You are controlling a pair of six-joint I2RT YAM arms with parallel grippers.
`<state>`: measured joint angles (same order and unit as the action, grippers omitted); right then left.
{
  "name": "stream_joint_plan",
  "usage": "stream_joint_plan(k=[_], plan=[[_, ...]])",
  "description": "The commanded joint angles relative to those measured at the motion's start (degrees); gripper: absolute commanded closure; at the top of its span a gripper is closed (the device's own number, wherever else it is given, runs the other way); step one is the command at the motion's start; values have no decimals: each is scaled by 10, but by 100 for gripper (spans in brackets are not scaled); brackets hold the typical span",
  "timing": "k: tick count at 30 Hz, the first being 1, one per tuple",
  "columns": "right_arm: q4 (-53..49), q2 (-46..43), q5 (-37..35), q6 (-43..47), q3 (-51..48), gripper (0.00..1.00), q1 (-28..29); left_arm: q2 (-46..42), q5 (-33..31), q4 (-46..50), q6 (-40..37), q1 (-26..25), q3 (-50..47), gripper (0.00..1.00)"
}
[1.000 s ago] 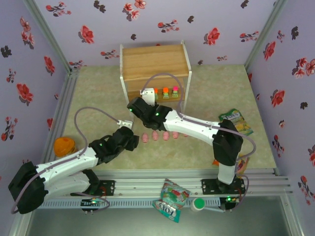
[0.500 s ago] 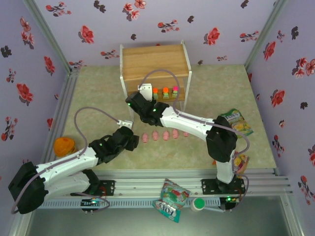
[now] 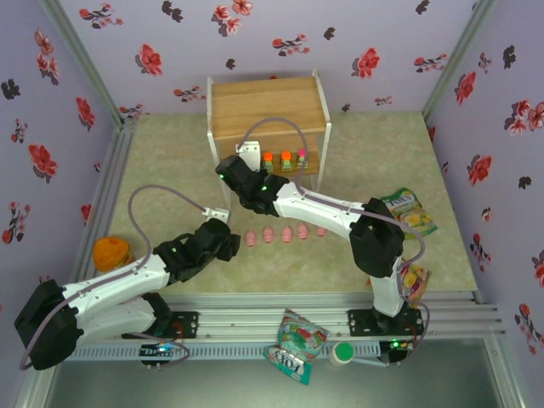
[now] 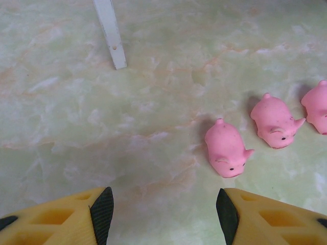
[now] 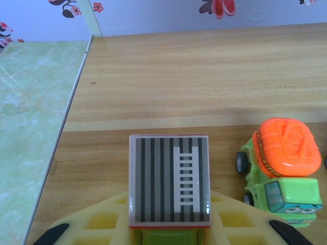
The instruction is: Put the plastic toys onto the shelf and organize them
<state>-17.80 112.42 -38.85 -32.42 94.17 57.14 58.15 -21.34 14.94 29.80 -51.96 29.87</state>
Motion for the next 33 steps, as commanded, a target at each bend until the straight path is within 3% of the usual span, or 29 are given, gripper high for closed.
stream_joint_plan(k=[1, 33], plan=[[12, 16, -10, 12, 23, 75, -7, 1, 3, -10, 3, 5, -6, 40], [20, 50, -25, 24, 31, 69, -15, 0, 3, -8, 3, 9, -5, 40]])
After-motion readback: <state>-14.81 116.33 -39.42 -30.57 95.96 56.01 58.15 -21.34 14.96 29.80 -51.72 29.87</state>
